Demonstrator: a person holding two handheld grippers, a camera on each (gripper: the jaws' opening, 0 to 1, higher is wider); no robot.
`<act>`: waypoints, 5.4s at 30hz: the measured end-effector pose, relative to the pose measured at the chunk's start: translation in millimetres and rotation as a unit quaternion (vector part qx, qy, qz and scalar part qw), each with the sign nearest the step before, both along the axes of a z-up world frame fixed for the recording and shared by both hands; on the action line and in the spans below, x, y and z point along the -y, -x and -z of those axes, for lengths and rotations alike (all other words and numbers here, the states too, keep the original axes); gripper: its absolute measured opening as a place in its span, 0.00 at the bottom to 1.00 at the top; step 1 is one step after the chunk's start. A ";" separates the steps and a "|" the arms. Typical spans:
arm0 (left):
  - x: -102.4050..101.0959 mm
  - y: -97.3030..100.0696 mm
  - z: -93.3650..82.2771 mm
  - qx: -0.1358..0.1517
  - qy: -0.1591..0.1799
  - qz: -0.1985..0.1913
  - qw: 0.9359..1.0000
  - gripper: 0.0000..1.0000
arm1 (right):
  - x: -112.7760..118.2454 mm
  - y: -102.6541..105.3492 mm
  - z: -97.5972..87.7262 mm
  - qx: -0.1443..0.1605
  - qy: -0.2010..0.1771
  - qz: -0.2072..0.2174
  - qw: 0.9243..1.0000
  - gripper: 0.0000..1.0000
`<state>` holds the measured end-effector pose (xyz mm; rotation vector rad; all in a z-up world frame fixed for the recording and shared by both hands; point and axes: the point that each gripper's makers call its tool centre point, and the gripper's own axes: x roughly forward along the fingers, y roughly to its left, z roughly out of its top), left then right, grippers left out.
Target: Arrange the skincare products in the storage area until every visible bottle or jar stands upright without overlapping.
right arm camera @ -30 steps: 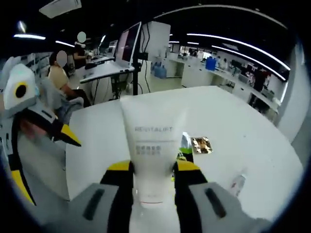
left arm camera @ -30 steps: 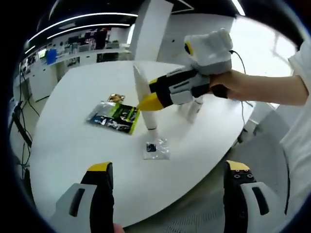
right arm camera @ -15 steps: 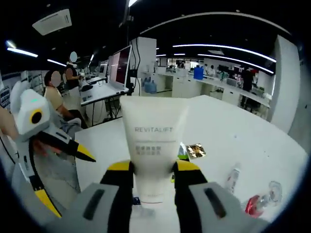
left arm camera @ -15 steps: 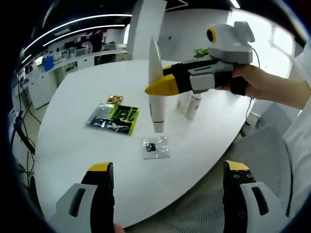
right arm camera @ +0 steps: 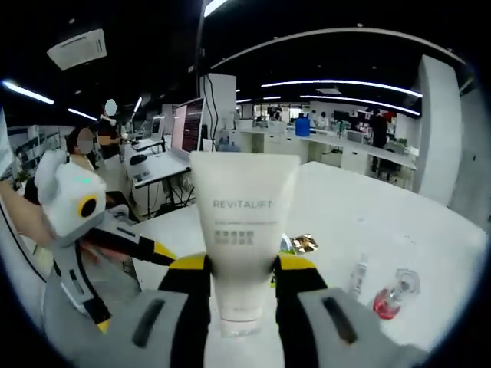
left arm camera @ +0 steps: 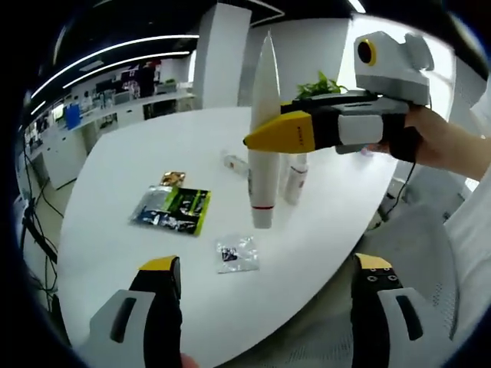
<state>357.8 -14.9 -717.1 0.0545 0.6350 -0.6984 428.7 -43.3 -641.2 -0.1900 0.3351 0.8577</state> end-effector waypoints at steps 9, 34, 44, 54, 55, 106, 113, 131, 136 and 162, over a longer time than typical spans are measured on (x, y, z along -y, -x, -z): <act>16.4 -5.9 -9.9 0.021 0.002 0.018 1.000 0.85 | 7.9 14.3 -9.6 0.000 -0.010 0.019 1.000 0.32; 74.7 -25.6 -50.9 0.107 0.030 0.063 0.992 0.29 | 30.3 38.3 -10.7 -0.020 -0.041 0.074 0.996 0.32; 69.5 -26.4 -46.7 0.102 0.015 0.068 0.992 0.18 | 26.7 39.5 -4.2 -0.038 -0.060 0.048 0.996 0.33; 91.4 -22.0 -52.1 0.080 0.054 0.146 0.985 0.18 | 42.8 32.0 -20.5 -0.037 -0.105 0.025 0.993 0.36; 94.2 -19.0 -53.1 0.069 0.070 0.163 0.982 0.17 | 42.7 32.9 -22.1 -0.036 -0.108 0.013 0.993 0.36; 113.1 -14.4 33.5 0.011 -0.075 0.412 0.908 0.18 | 48.9 54.4 53.3 -0.077 0.072 -0.307 0.946 0.14; 116.1 -14.8 45.1 0.010 -0.074 0.410 0.909 0.18 | 51.3 53.2 64.2 -0.087 0.080 -0.302 0.946 0.15; 115.1 -19.5 48.8 0.019 -0.023 0.388 0.921 0.18 | 51.4 48.3 70.1 -0.074 0.080 -0.297 0.949 0.16; 117.0 -21.2 48.2 0.025 -0.001 0.384 0.923 0.18 | 53.1 45.9 70.8 -0.070 0.084 -0.283 0.953 0.18; 124.4 -67.3 46.4 0.065 -0.003 0.384 0.921 0.17 | 85.8 47.7 80.7 -0.110 0.056 -0.163 0.979 0.55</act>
